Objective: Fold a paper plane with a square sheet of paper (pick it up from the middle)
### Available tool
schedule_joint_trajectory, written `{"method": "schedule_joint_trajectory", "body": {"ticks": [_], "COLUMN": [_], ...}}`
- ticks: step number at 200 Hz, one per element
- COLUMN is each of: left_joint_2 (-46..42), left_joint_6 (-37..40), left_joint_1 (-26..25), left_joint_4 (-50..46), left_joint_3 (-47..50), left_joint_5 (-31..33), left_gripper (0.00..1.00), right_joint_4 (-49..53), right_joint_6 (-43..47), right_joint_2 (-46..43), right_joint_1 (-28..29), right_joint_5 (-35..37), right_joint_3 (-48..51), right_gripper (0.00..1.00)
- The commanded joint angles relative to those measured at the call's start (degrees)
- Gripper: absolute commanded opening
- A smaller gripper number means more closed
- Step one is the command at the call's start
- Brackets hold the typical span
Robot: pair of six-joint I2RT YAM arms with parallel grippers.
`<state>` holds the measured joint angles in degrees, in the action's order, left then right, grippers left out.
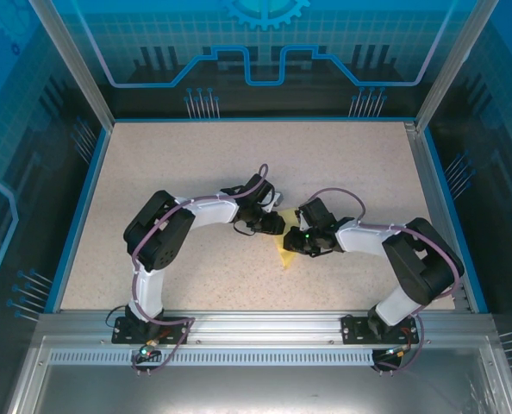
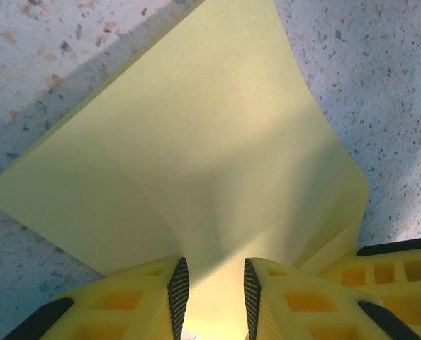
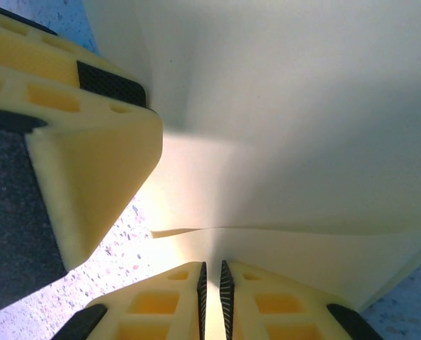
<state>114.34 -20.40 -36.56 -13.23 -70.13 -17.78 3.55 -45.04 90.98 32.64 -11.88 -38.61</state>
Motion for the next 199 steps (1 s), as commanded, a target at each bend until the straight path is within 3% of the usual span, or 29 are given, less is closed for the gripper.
{"method": "schedule_joint_trajectory", "body": {"ticks": [1, 199], "left_joint_2": [2.2, 1.9], "left_joint_6": [1.8, 0.7], "left_joint_1": [0.0, -0.3], "left_joint_4": [-3.1, -2.5], "left_joint_3": [-0.2, 0.0], "left_joint_5": [1.6, -2.3], "left_gripper": [0.31, 0.32], "right_joint_4": [5.1, -0.2], "right_joint_6": [0.0, -0.6], "right_joint_2": [0.0, 1.9], "right_joint_1": [0.2, 0.4], "right_joint_5": [2.4, 1.0], "right_joint_3": [1.0, 2.0], "right_gripper": [0.17, 0.17]}}
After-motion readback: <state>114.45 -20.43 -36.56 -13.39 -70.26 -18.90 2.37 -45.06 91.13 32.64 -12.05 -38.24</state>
